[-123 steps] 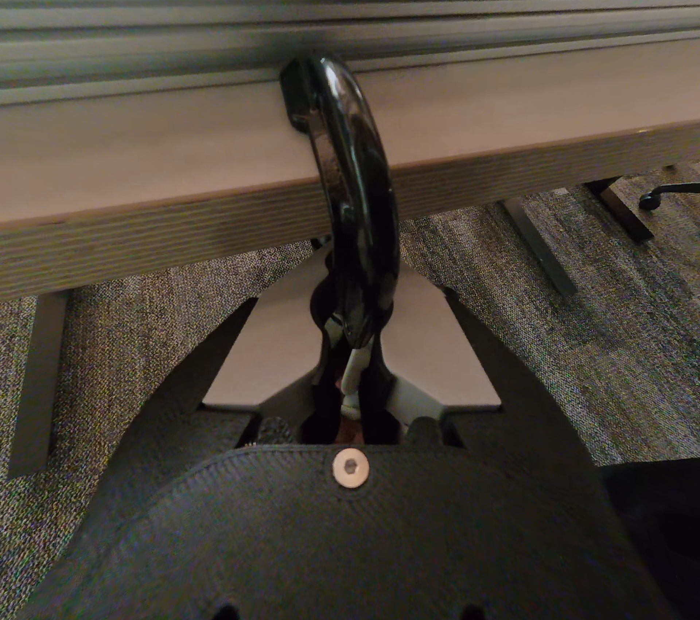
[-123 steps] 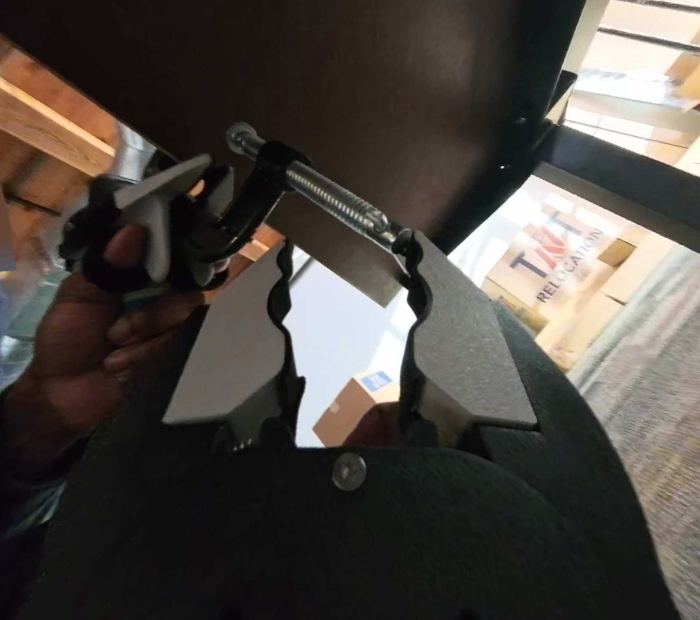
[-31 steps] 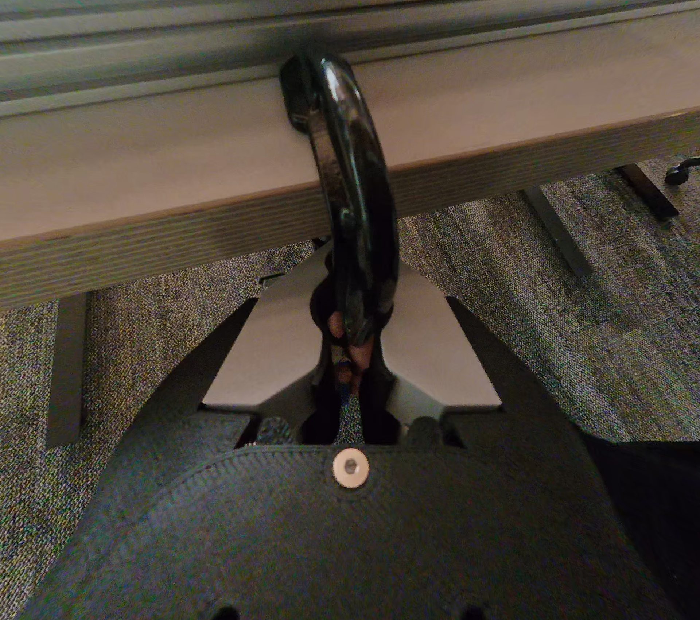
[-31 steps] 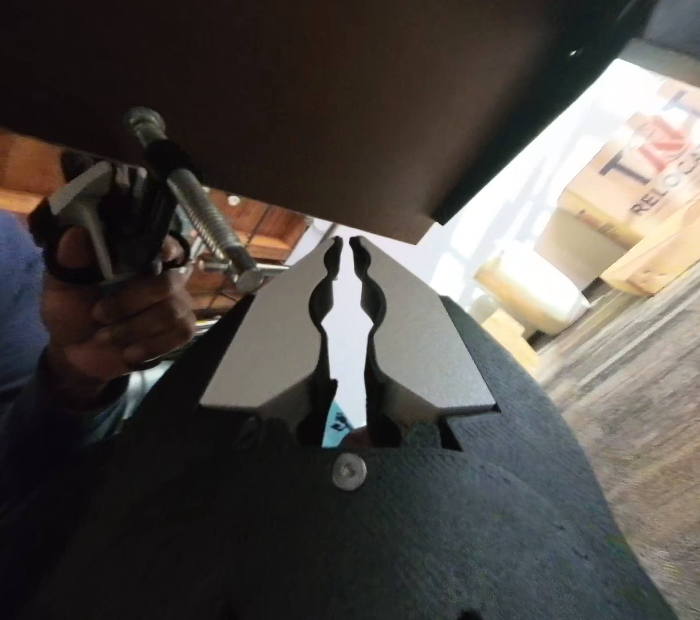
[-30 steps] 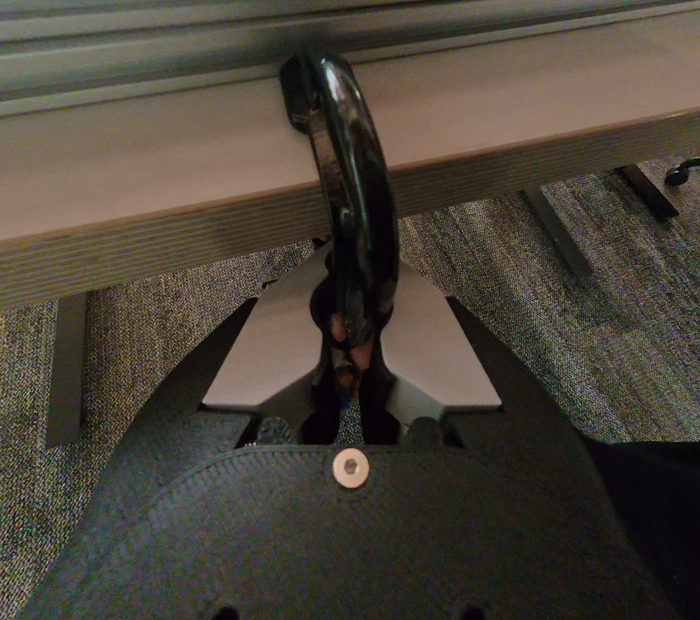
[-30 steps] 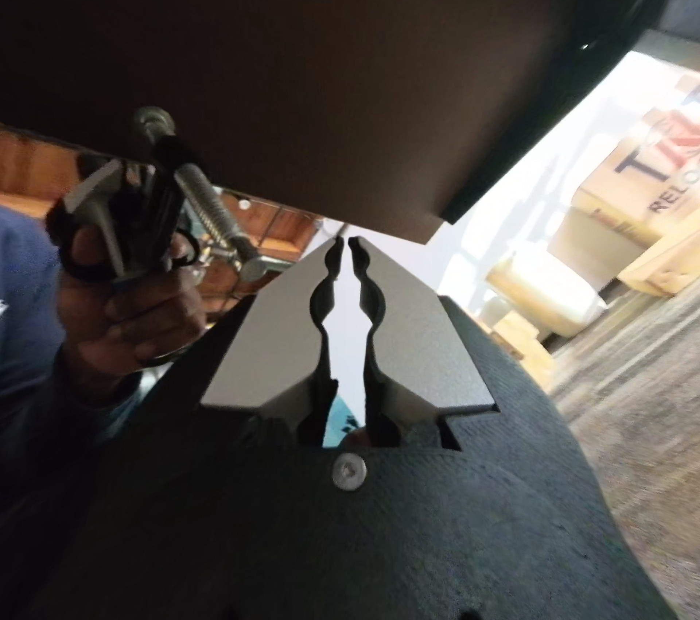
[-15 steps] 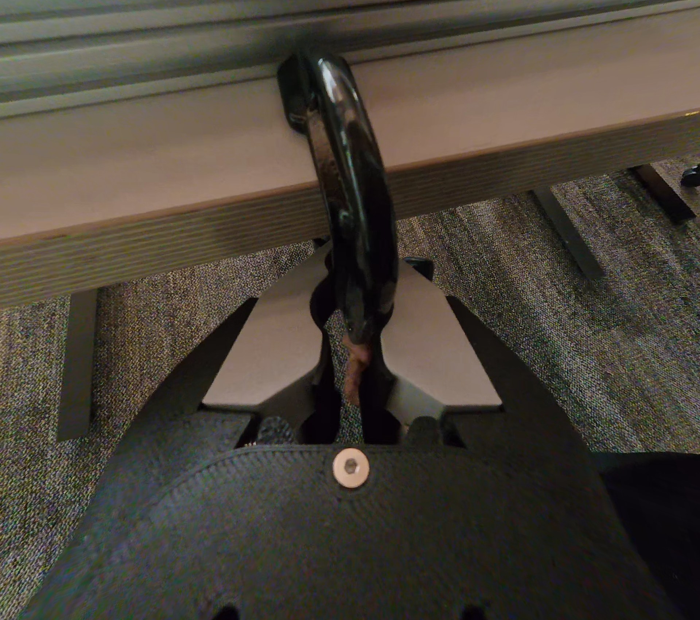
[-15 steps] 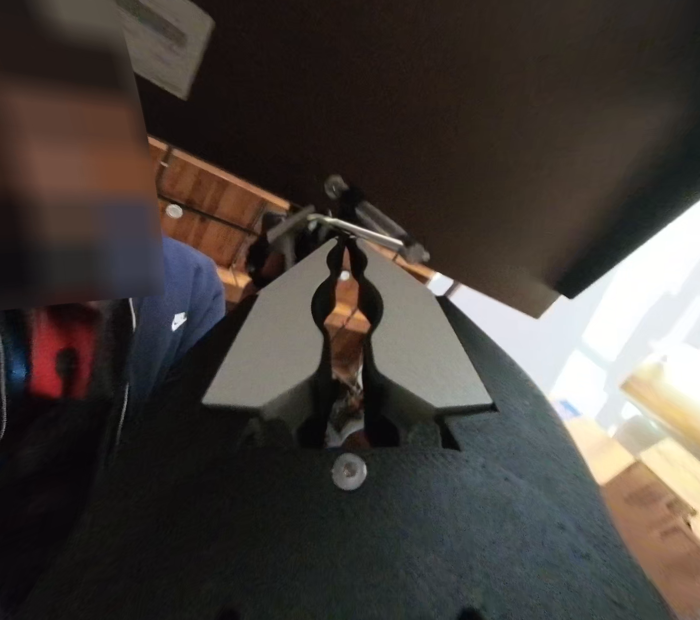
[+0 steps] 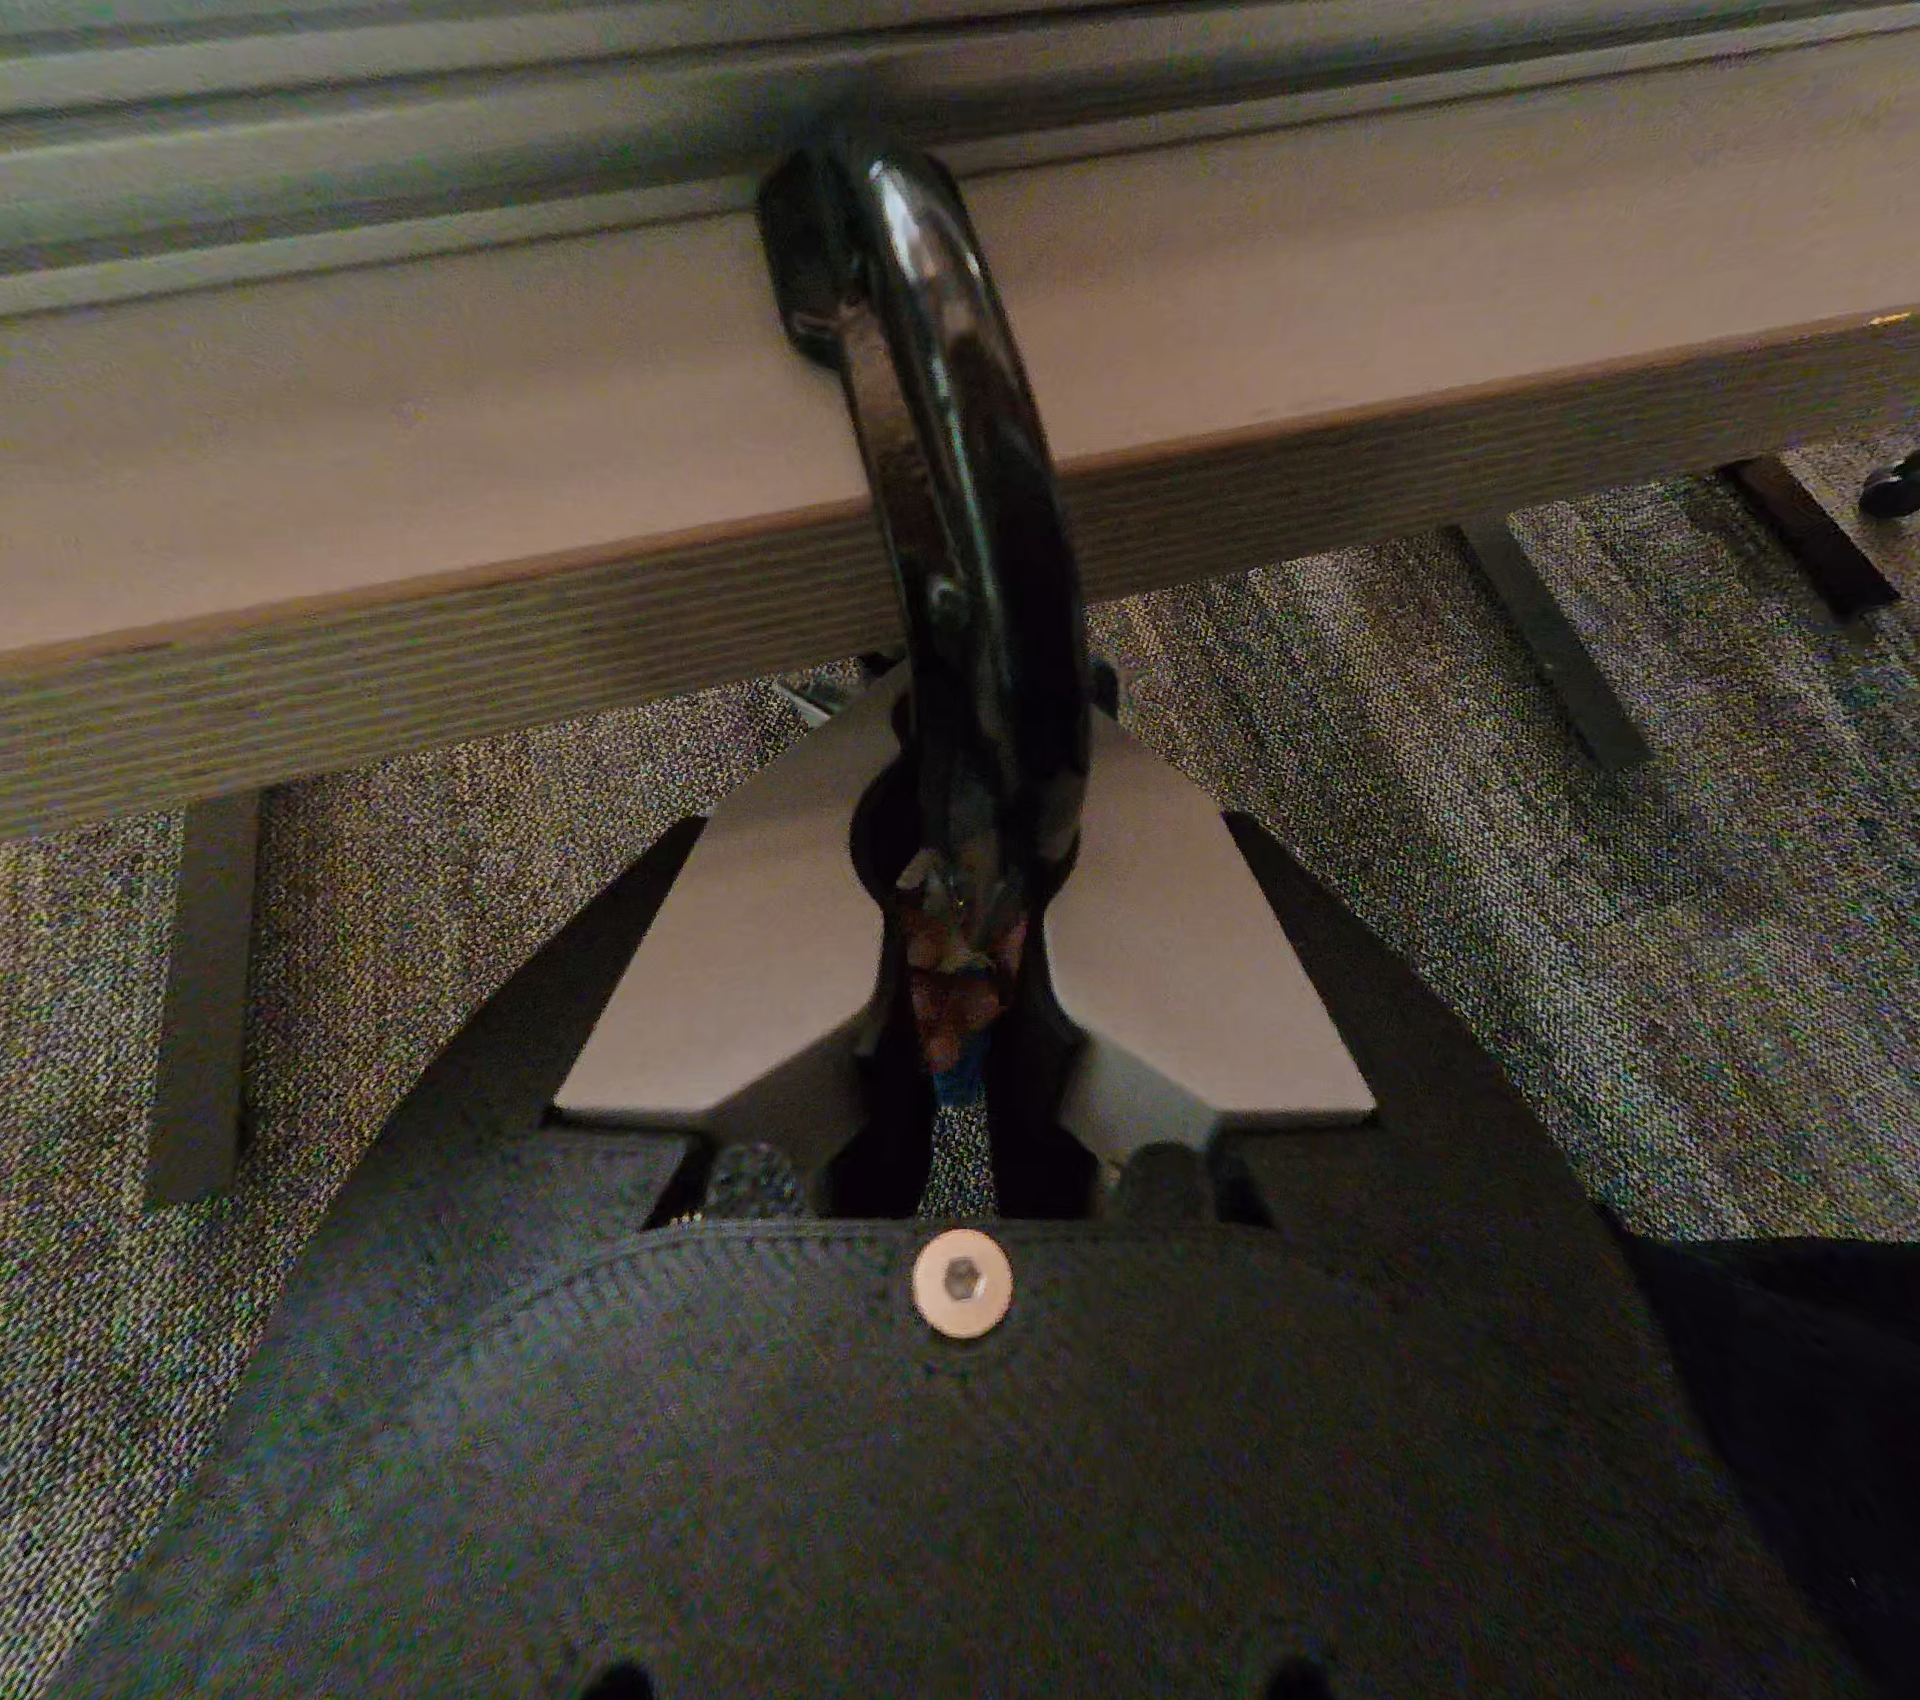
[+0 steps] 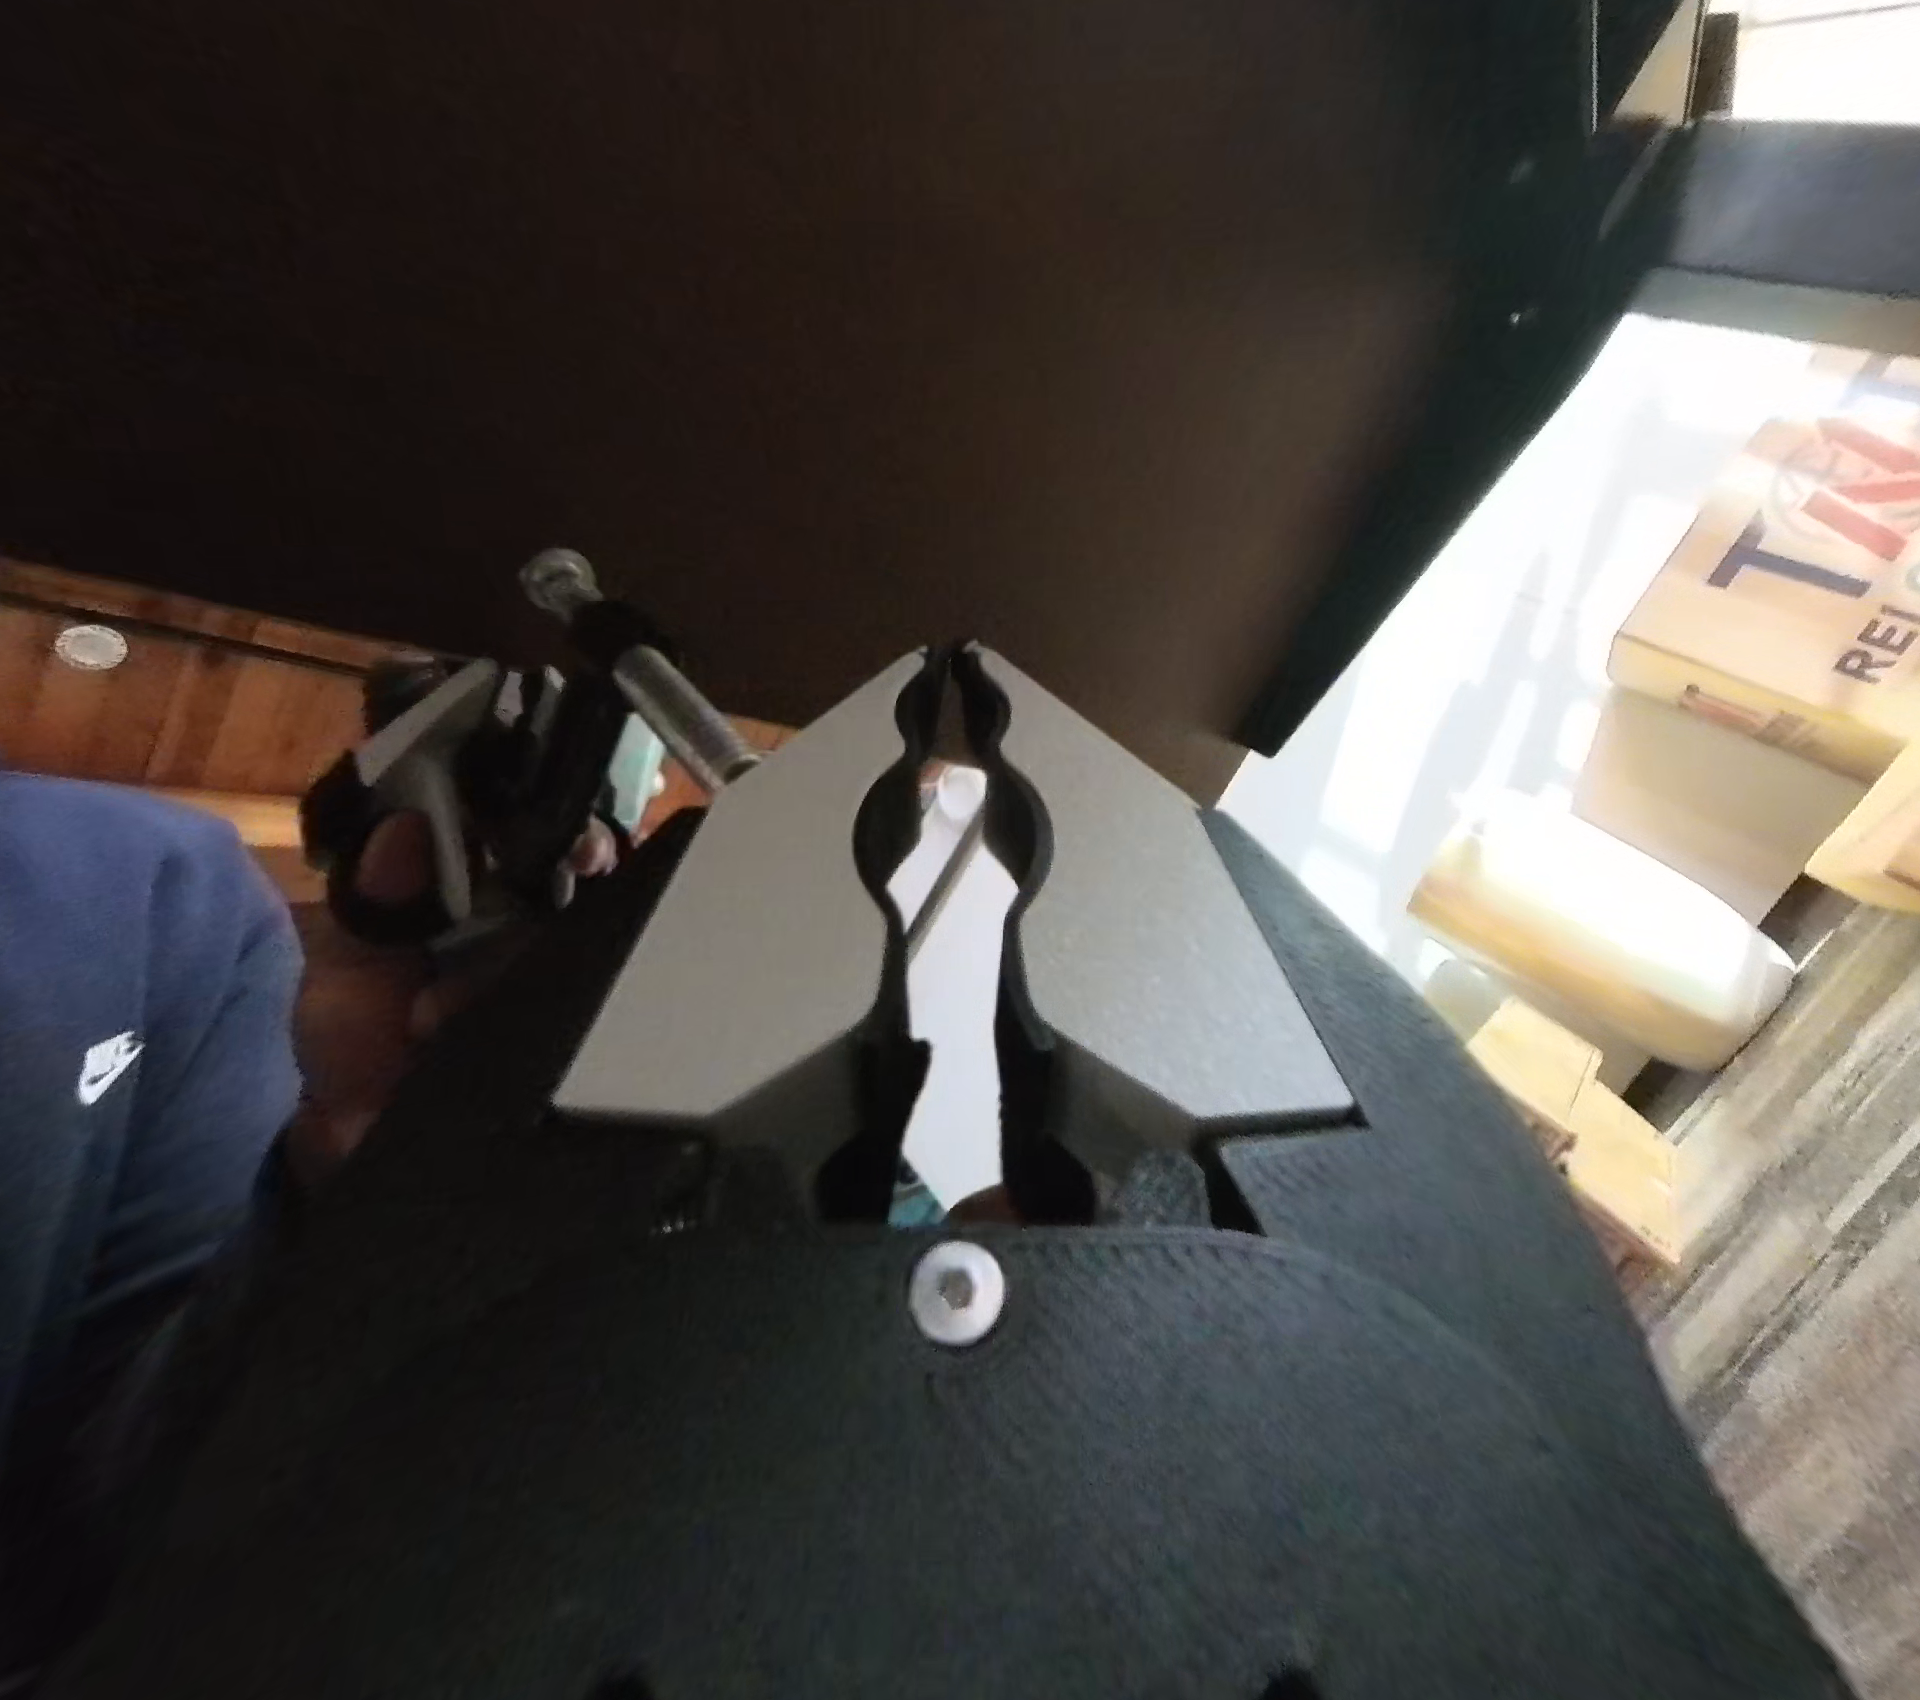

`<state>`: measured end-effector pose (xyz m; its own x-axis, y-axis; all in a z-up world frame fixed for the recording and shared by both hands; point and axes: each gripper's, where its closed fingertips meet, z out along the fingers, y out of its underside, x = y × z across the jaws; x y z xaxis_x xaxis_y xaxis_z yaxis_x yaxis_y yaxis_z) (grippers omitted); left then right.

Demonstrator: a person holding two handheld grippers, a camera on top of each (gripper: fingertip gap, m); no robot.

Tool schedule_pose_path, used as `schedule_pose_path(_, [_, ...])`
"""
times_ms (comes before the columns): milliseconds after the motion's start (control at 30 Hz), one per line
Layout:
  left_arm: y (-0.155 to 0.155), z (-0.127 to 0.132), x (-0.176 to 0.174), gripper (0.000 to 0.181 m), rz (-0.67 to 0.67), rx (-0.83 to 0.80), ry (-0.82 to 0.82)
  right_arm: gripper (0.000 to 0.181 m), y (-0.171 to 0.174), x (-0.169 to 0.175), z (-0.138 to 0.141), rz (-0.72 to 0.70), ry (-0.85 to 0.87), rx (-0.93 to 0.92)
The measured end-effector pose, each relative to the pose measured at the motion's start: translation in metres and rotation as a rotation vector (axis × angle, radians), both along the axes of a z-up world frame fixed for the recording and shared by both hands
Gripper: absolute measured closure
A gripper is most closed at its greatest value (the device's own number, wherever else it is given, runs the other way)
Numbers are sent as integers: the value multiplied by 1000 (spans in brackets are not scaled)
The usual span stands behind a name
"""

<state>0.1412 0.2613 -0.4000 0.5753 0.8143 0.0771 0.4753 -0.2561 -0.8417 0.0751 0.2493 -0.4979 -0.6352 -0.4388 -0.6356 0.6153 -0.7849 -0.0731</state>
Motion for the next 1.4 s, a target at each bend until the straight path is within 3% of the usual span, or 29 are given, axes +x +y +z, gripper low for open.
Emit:
schedule_pose_path(333, [0, 0, 0, 164, 0, 3, 2, 179, -25, 40, 15, 127, 151, -43])
schedule_pose_path(567, [-1, 0, -1, 164, 2, -4, 7, 180, 20, 66, 21, 86, 239, -248])
schedule_pose_path(800, [-1, 0, -1, 164, 1, -5, 7, 180, 61, 38, 20, -32, 174, -318])
schedule_pose_path(1000, [0, 0, 0, 164, -1, 1, 3, 180, 34, -2, 14, -4, 26, -160])
schedule_pose_path(1100, [0, 0, 0, 163, -2, 2, 3, 179, -2, -5, 7, 91, -13, -29])
schedule_pose_path(1200, [0, 0, 0, 164, -1, -1, 3, 179, -27, 12, 11, 174, 46, 9])
schedule_pose_path(1400, [0, 0, 0, 163, -1, -3, 4, 180, -22, 58, 27, 255, 225, -115])
